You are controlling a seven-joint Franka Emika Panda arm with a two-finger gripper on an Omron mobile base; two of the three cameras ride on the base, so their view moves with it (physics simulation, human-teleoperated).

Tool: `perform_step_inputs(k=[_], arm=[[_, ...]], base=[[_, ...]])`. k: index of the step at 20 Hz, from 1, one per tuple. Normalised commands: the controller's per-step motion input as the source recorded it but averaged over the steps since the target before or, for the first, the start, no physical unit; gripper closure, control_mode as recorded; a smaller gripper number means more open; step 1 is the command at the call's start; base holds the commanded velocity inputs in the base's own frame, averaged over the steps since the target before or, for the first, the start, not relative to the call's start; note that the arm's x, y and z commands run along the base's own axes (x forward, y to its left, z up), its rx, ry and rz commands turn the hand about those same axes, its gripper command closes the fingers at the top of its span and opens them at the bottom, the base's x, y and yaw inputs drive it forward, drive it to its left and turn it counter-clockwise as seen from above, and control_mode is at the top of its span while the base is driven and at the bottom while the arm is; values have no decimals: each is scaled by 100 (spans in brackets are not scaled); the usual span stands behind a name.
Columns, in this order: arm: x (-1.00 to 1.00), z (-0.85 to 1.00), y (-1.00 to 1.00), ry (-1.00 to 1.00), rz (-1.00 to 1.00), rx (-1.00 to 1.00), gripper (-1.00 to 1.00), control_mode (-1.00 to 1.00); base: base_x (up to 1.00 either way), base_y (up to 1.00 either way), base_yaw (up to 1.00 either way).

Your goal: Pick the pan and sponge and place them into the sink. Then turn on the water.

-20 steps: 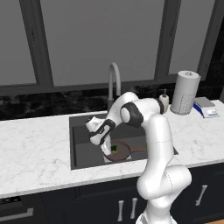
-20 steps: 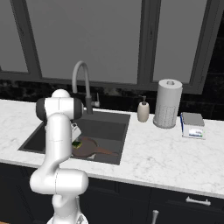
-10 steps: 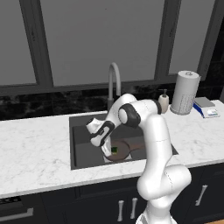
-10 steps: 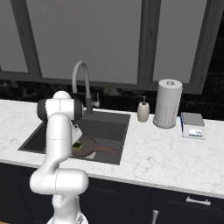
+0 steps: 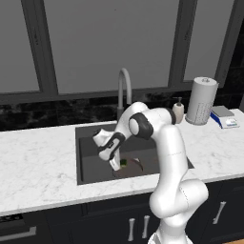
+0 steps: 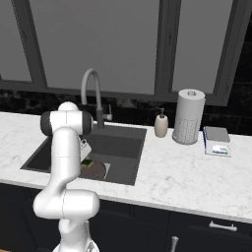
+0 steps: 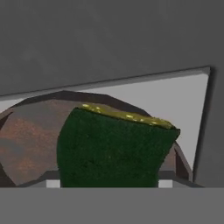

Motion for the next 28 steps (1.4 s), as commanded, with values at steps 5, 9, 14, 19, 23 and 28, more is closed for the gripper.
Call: perform_step_inputs(k=[5, 9, 14, 19, 23, 28], arm=[[-9, 1, 0, -16, -1, 0, -100, -100], [-29, 43, 3, -25, 0, 0, -100, -100], [-27, 82, 40, -33, 0, 0, -100, -100], [-16, 82, 48, -36, 0, 0, -100, -100], [-7, 88, 38, -34, 0, 0, -100, -100], [-3, 94, 16, -29, 0, 0, -100, -100]], base=[[0, 0, 0], [0, 0, 0], [0, 0, 0], [0, 0, 0], [0, 0, 0], [0, 0, 0]])
